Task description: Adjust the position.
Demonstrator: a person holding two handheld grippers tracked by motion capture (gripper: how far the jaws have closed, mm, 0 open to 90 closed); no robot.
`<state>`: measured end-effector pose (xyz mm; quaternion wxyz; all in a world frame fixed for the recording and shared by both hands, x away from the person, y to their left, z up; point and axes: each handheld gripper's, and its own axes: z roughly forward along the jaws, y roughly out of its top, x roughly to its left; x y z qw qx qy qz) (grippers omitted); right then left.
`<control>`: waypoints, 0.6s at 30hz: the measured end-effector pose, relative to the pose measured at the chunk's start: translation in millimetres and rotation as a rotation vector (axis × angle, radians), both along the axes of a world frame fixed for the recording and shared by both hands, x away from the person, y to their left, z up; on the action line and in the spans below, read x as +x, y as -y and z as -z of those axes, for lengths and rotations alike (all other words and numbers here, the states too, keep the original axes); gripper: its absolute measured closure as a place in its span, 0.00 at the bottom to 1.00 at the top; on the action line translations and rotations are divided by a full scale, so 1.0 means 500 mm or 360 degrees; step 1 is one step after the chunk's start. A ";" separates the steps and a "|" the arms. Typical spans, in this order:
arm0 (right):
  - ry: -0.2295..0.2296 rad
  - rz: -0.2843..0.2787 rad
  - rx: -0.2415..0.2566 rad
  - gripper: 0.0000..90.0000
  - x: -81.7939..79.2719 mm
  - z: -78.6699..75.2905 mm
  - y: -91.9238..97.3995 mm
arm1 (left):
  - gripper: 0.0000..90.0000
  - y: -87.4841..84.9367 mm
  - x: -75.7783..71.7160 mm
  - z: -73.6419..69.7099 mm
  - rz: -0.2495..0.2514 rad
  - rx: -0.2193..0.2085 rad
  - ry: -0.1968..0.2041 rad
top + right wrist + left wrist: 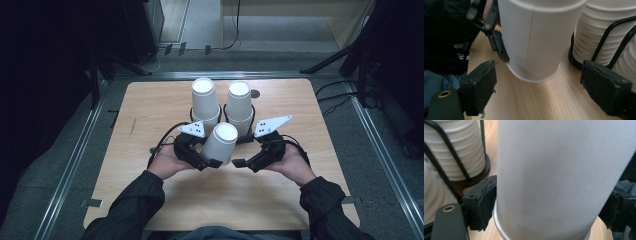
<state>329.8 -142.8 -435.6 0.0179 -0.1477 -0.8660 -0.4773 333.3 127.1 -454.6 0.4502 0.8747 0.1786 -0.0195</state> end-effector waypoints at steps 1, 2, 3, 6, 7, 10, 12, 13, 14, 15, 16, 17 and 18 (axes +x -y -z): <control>0.0004 0.0006 -0.0009 0.16 0.000 0.002 0.000 | 0.16 -0.002 0.000 -0.002 0.0003 0.0021 0.0001; 0.0008 0.0006 -0.0014 0.16 0.002 0.005 0.002 | 0.16 -0.005 -0.001 -0.004 -0.0004 0.0050 0.0016; 0.0001 0.0009 -0.0017 0.17 0.003 0.007 0.003 | 0.16 -0.007 -0.002 -0.006 -0.0004 0.0088 0.0019; 0.0006 0.0019 -0.0037 0.17 0.006 0.012 0.007 | 0.16 -0.013 -0.004 -0.011 -0.0023 0.0149 0.0044; 0.0004 0.0024 -0.0043 0.17 0.006 0.013 0.009 | 0.16 -0.015 -0.004 -0.013 -0.0028 0.0167 0.0047; 0.0004 0.0027 -0.0061 0.17 0.007 0.016 0.012 | 0.16 -0.021 0.001 -0.018 -0.0046 0.0220 0.0011; 0.0027 0.0020 -0.0092 0.17 0.007 0.020 0.012 | 0.16 -0.023 0.004 -0.018 -0.0049 0.0300 0.0015; 0.0033 0.0020 -0.0113 0.17 0.007 0.022 0.013 | 0.16 -0.024 0.004 -0.017 -0.0051 0.0320 0.0013; 0.0035 0.0015 -0.0119 0.17 0.007 0.025 0.013 | 0.16 -0.026 0.005 -0.016 -0.0055 0.0339 0.0025; 0.0034 0.0015 -0.0133 0.17 0.008 0.028 0.014 | 0.16 -0.027 0.006 -0.015 -0.0062 0.0342 0.0014; 0.0031 0.0020 -0.0133 0.17 0.009 0.029 0.014 | 0.16 -0.028 0.008 -0.015 -0.0055 0.0376 0.0027; 0.0031 0.0018 -0.0136 0.17 0.011 0.031 0.016 | 0.16 -0.029 0.010 -0.014 -0.0055 0.0413 0.0048; 0.0023 0.0020 -0.0136 0.17 0.012 0.032 0.017 | 0.16 -0.028 0.011 -0.012 -0.0067 0.0444 0.0046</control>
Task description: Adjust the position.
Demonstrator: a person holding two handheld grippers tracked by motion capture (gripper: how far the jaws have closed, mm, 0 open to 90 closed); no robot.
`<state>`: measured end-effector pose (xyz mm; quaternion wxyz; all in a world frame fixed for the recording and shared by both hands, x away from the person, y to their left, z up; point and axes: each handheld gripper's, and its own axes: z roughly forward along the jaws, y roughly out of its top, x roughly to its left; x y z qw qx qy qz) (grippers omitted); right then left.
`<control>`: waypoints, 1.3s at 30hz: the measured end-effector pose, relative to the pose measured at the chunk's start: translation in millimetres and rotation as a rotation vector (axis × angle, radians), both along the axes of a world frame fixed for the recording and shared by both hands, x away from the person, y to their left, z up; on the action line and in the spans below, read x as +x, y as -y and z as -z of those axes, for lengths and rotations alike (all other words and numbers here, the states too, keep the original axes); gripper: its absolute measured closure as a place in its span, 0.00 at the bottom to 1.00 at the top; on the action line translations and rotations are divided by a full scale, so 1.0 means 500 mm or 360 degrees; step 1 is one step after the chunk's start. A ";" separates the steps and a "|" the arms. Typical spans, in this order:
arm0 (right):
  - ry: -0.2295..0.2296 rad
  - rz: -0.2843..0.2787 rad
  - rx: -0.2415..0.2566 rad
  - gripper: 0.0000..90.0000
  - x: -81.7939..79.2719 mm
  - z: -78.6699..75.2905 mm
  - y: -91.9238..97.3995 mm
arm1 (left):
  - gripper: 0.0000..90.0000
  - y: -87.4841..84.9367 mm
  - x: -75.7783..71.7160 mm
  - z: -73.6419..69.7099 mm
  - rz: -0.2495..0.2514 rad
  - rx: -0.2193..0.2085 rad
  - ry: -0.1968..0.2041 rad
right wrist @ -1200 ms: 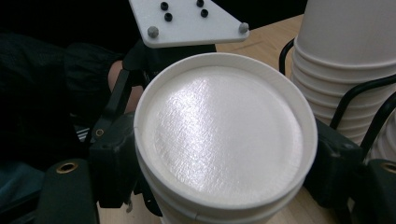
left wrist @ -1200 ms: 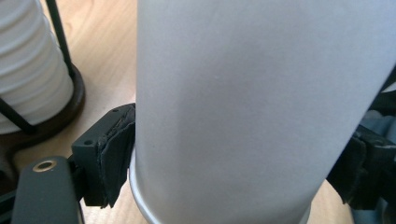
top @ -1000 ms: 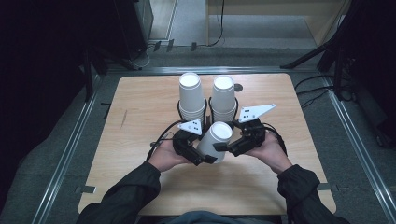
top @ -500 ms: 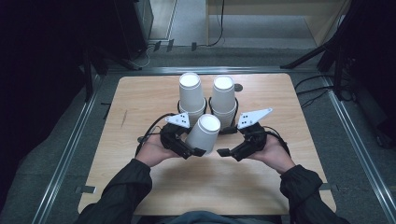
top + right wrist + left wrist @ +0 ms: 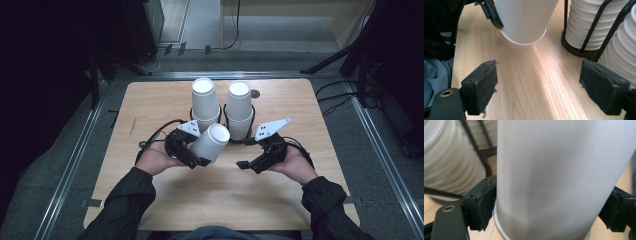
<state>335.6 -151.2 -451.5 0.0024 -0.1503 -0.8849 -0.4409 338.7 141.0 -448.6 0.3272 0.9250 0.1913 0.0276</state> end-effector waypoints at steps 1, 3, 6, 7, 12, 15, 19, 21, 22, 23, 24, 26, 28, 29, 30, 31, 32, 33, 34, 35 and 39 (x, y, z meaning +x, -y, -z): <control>-0.0001 0.0006 0.0000 0.17 0.001 0.001 0.001 | 0.16 0.000 0.001 0.001 0.0000 0.0015 0.0011; 0.0001 0.0003 0.0003 0.18 0.002 0.002 0.003 | 0.16 -0.001 0.005 0.005 -0.0001 0.0032 -0.0004; 0.0008 0.0000 0.0005 0.19 0.004 0.003 0.005 | 0.16 -0.002 0.009 0.012 0.0014 0.0057 -0.0027; 0.0009 -0.0002 0.0004 0.19 0.005 0.003 0.006 | 0.16 -0.001 0.011 0.015 0.0015 0.0067 -0.0031; 0.0020 -0.0007 0.0012 0.20 0.006 0.002 0.007 | 0.16 0.008 0.013 0.029 0.0025 0.0143 -0.0047; 0.0025 -0.0014 0.0013 0.20 0.006 0.002 0.005 | 0.16 0.021 0.009 0.036 0.0044 0.0160 -0.0051; 0.0036 -0.0029 0.0019 0.20 0.006 0.001 0.002 | 0.16 0.041 0.005 0.042 0.0112 0.0178 -0.0069; 0.0026 -0.0037 0.0022 0.20 0.008 -0.001 -0.003 | 0.16 0.049 0.003 0.043 0.0154 0.0197 -0.0069; 0.0028 -0.0051 0.0031 0.20 0.010 -0.002 -0.005 | 0.16 0.053 0.002 0.043 0.0162 0.0202 -0.0070; 0.0021 -0.0056 0.0036 0.20 0.010 -0.003 -0.008 | 0.16 0.057 0.000 0.043 0.0169 0.0203 -0.0074; 0.0027 -0.0069 0.0037 0.20 0.010 -0.004 -0.010 | 0.16 0.060 -0.002 0.043 0.0182 0.0208 -0.0075; 0.0021 -0.0097 0.0036 0.20 0.008 -0.006 -0.017 | 0.16 0.067 -0.005 0.043 0.0196 0.0199 -0.0082; 0.0023 -0.0118 0.0031 0.20 0.007 -0.008 -0.023 | 0.16 0.073 -0.008 0.043 0.0214 0.0197 -0.0087; 0.0031 -0.0127 0.0031 0.20 0.007 -0.009 -0.027 | 0.16 0.075 -0.008 0.043 0.0221 0.0200 -0.0090; 0.0026 -0.0135 0.0028 0.20 0.007 -0.010 -0.030 | 0.16 0.077 -0.010 0.043 0.0227 0.0201 -0.0089; 0.0028 -0.0144 0.0023 0.20 0.008 -0.011 -0.035 | 0.16 0.079 -0.011 0.043 0.0238 0.0202 -0.0093; 0.0026 -0.0150 0.0024 0.20 0.008 -0.011 -0.038 | 0.16 0.081 -0.013 0.043 0.0239 0.0200 -0.0088; 0.0022 -0.0163 0.0022 0.20 0.008 -0.012 -0.042 | 0.16 0.083 -0.014 0.043 0.0250 0.0204 -0.0092; 0.0019 -0.0175 0.0015 0.20 0.008 -0.012 -0.046 | 0.16 0.084 -0.015 0.043 0.0254 0.0209 -0.0092; 0.0021 -0.0188 0.0007 0.20 0.008 -0.011 -0.050 | 0.16 0.086 -0.016 0.044 0.0259 0.0205 -0.0088; 0.0011 -0.0221 -0.0048 0.20 0.004 -0.006 -0.068 | 0.15 0.093 -0.019 0.045 0.0277 0.0206 -0.0099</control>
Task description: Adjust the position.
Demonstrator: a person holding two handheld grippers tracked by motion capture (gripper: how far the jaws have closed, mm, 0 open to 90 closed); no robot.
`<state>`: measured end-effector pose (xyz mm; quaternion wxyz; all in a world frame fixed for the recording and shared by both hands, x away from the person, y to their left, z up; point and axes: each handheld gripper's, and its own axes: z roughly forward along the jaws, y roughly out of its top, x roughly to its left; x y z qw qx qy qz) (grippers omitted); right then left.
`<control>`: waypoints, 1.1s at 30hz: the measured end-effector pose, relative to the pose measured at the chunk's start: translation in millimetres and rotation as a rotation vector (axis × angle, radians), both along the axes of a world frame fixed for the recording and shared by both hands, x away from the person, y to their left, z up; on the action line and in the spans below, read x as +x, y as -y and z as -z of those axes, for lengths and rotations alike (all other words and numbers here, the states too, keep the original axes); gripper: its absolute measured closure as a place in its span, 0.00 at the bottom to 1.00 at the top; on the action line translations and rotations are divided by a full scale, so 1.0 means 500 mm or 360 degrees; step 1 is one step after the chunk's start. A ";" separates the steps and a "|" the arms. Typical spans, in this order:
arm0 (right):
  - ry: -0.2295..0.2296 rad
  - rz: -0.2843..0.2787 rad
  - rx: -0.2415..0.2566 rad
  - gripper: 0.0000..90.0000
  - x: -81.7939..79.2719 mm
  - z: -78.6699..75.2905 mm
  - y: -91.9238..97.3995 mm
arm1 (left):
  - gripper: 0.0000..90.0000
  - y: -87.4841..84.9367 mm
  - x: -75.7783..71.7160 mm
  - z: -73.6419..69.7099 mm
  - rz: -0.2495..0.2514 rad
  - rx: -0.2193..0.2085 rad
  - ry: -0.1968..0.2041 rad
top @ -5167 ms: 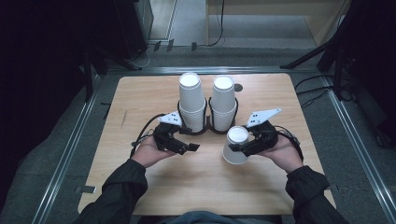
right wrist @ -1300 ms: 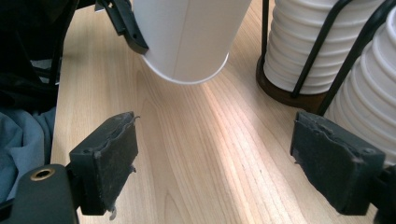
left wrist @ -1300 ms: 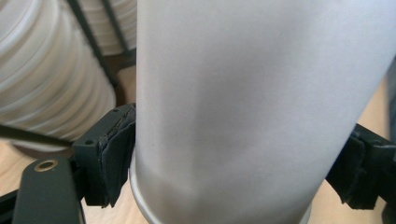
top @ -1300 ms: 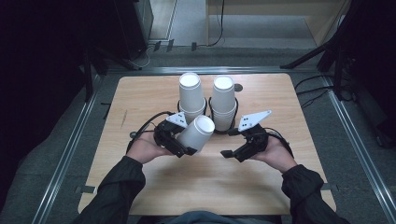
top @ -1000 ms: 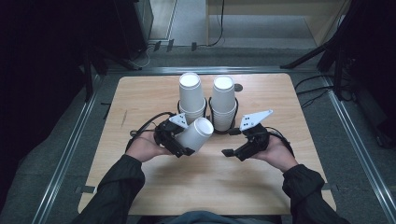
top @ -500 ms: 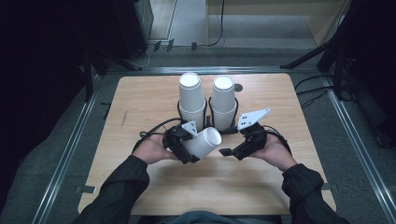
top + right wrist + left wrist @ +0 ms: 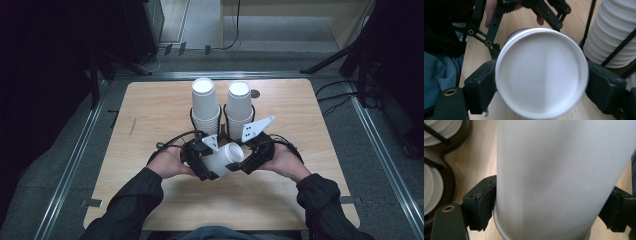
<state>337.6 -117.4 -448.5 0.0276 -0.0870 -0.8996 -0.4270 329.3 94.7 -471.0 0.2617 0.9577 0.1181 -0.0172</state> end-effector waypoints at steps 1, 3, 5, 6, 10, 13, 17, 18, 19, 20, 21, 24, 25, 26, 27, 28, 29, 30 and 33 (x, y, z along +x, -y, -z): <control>0.0004 -0.0006 -0.0017 0.20 -0.001 0.002 -0.005 | 0.15 0.001 0.000 0.000 0.0005 -0.0001 -0.0001; -0.0009 -0.0012 -0.0032 0.20 -0.002 0.004 -0.010 | 0.15 0.002 -0.001 0.001 0.0007 -0.0003 -0.0006; -0.0011 -0.0022 -0.0035 0.21 -0.003 0.005 -0.013 | 0.15 0.004 -0.002 0.001 0.0010 -0.0003 -0.0005; -0.0015 -0.0030 -0.0038 0.23 -0.004 0.005 -0.014 | 0.15 0.004 -0.002 0.000 0.0010 0.0001 -0.0002; -0.0024 -0.0044 -0.0032 0.26 -0.005 0.002 -0.013 | 0.14 0.004 -0.004 0.000 0.0020 -0.0005 0.0001; -0.0034 -0.0054 -0.0023 0.26 -0.005 0.001 -0.011 | 0.12 0.002 -0.005 -0.001 0.0023 -0.0021 0.0001; -0.0022 -0.0048 0.0004 0.26 -0.003 -0.003 -0.004 | 0.10 -0.004 -0.009 -0.006 0.0006 -0.0095 0.0071; -0.0027 -0.0037 0.0009 0.26 -0.003 -0.005 -0.002 | 0.08 -0.007 -0.008 -0.009 -0.0007 -0.0122 0.0073; -0.0018 -0.0026 0.0005 0.26 -0.003 -0.006 0.000 | 0.06 -0.010 -0.006 -0.012 -0.0025 -0.0157 0.0066; -0.0016 -0.0014 -0.0004 0.26 -0.002 -0.006 0.003 | 0.03 -0.012 -0.005 -0.015 -0.0046 -0.0191 0.0056; -0.0017 -0.0001 -0.0007 0.26 -0.001 -0.005 0.006 | 0.01 -0.015 -0.004 -0.017 -0.0057 -0.0213 0.0053; -0.0010 0.0020 0.0000 0.26 0.002 -0.006 0.014 | 0.00 -0.023 -0.003 -0.021 -0.0060 -0.0251 0.0047; -0.0008 0.0028 0.0007 0.26 0.003 -0.007 0.017 | 0.00 -0.025 -0.002 -0.022 -0.0071 -0.0258 0.0042; -0.0009 0.0035 0.0017 0.26 0.003 -0.008 0.020 | 0.00 -0.028 -0.001 -0.023 -0.0075 -0.0262 0.0050; -0.0007 0.0042 0.0021 0.26 0.003 -0.010 0.022 | 0.00 -0.031 0.000 -0.023 -0.0091 -0.0276 0.0054; -0.0005 0.0046 0.0024 0.26 0.003 -0.011 0.026 | 0.00 -0.034 0.001 -0.025 -0.0092 -0.0278 0.0052; -0.0005 0.0053 0.0023 0.26 0.003 -0.012 0.028 | 0.00 -0.037 0.001 -0.025 -0.0104 -0.0308 0.0047; 0.0004 0.0056 0.0028 0.26 0.004 -0.013 0.031 | 0.00 -0.041 0.001 -0.027 -0.0115 -0.0327 0.0045; 0.0006 0.0082 0.0040 0.26 0.005 -0.016 0.040 | 0.00 -0.051 0.003 -0.033 -0.0143 -0.0386 0.0045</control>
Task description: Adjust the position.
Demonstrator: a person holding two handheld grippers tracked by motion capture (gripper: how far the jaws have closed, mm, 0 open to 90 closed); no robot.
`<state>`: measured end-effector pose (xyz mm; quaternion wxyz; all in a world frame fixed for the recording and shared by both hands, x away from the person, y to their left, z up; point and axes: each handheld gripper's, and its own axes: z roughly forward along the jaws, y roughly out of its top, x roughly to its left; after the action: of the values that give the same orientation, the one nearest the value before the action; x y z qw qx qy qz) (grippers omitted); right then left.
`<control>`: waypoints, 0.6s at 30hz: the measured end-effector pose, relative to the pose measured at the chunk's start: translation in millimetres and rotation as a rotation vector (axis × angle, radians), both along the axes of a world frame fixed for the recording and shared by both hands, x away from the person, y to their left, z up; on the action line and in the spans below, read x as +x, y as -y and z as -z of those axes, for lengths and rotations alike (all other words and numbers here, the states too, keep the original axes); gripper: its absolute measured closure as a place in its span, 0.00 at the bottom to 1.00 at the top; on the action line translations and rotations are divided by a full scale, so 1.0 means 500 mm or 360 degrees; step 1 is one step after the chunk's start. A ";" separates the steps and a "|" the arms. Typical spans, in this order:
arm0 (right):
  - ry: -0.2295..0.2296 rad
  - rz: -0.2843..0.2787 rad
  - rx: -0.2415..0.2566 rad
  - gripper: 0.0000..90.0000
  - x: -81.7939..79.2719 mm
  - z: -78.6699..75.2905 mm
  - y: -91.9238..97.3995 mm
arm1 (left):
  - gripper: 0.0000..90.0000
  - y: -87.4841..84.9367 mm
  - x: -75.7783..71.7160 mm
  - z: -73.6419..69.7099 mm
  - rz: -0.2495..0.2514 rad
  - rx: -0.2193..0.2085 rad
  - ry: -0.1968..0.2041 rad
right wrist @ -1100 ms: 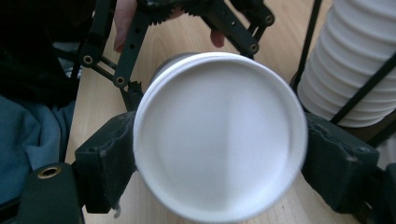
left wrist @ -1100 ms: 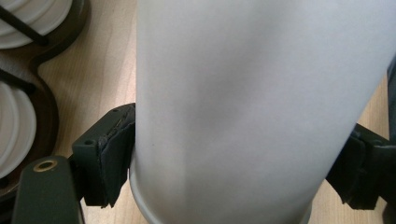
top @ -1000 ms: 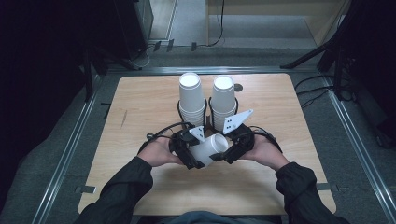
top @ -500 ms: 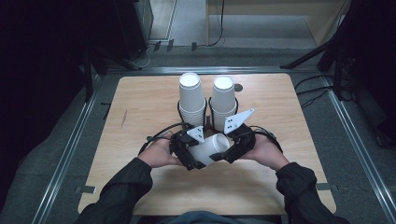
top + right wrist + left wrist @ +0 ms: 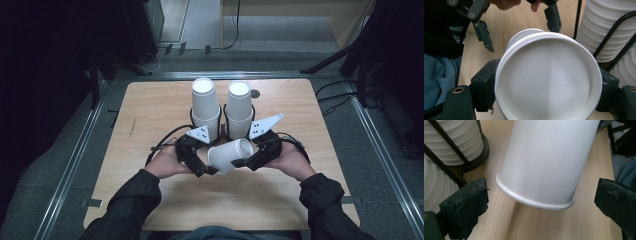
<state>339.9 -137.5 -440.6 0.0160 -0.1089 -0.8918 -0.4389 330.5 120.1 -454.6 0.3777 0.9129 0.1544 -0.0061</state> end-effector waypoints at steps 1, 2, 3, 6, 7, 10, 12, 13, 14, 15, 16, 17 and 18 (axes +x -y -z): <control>-0.0002 0.0006 0.0008 0.26 0.000 0.000 0.002 | 0.00 -0.005 0.000 -0.003 0.0006 -0.0033 0.0000; -0.0009 0.0022 0.0015 0.26 0.001 -0.002 0.006 | 0.00 -0.007 -0.001 -0.005 0.0002 -0.0052 0.0004; -0.0011 0.0026 0.0020 0.26 0.001 -0.002 0.008 | 0.00 -0.009 -0.002 -0.006 -0.0008 -0.0069 0.0013; -0.0006 0.0048 0.0048 0.26 0.002 -0.005 0.018 | 0.00 -0.018 -0.001 -0.009 -0.0028 -0.0123 0.0009; -0.0006 0.0048 0.0048 0.26 0.002 -0.005 0.018 | 0.00 -0.020 -0.001 -0.008 -0.0032 -0.0153 0.0000; 0.0000 0.0066 0.0076 0.26 0.001 -0.007 0.024 | 0.00 -0.028 0.000 -0.010 -0.0035 -0.0209 -0.0005; -0.0002 0.0070 0.0092 0.26 -0.001 -0.010 0.028 | 0.00 -0.031 -0.001 -0.011 -0.0045 -0.0232 0.0006; 0.0002 0.0072 0.0109 0.26 -0.001 -0.012 0.030 | 0.00 -0.033 -0.001 -0.011 -0.0047 -0.0244 0.0010; 0.0003 0.0071 0.0122 0.26 -0.002 -0.014 0.031 | 0.00 -0.034 -0.001 -0.010 -0.0053 -0.0262 -0.0003; 0.0004 0.0072 0.0135 0.26 -0.002 -0.016 0.033 | 0.00 -0.035 0.000 -0.008 -0.0055 -0.0273 -0.0012; 0.0001 0.0073 0.0154 0.26 -0.004 -0.019 0.034 | 0.00 -0.035 0.001 -0.007 -0.0052 -0.0272 -0.0016; 0.0005 0.0073 0.0163 0.26 -0.004 -0.021 0.035 | 0.00 -0.035 0.001 -0.005 -0.0051 -0.0272 -0.0017; 0.0009 0.0070 0.0175 0.26 -0.005 -0.024 0.036 | 0.00 -0.033 0.001 -0.002 -0.0043 -0.0284 -0.0034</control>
<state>337.5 -155.5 -428.7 0.0098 -0.1263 -0.8637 -0.4878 331.0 136.8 -453.4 0.4559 0.8734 0.1695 -0.0246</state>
